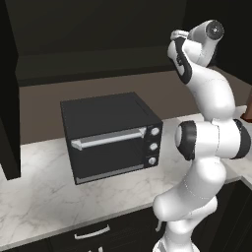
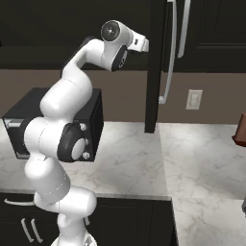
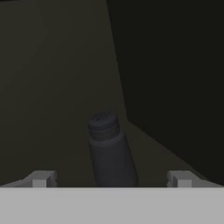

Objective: Collect the turmeric, mayonnaise, and shaker from the cabinet and place them next to the stove.

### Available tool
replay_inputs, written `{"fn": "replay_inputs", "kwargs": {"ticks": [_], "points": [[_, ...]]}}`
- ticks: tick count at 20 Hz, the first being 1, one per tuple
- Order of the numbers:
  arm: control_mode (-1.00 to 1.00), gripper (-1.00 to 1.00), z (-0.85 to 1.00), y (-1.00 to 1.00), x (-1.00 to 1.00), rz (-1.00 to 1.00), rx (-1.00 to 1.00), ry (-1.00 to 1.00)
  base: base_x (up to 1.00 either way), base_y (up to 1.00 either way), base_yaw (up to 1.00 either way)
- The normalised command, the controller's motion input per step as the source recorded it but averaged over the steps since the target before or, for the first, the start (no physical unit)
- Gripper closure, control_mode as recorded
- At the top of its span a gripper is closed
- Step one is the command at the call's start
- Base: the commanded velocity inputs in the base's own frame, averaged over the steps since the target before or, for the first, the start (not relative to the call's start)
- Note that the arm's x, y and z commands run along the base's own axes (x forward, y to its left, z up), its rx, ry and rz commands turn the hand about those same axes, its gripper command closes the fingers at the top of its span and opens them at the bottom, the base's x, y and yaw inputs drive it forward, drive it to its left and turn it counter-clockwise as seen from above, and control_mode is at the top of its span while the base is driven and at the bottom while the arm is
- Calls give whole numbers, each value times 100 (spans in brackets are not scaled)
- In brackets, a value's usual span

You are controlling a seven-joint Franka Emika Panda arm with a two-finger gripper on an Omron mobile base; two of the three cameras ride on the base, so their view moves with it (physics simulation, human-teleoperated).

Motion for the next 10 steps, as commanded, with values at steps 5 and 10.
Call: {"fn": "replay_inputs", "kwargs": {"ticks": [5,10], "points": [[-100,-100,-10,0,18,1,0,0,0,0,0],[-100,-100,-14,0,20,2,-2,0,0,0,0]]}}
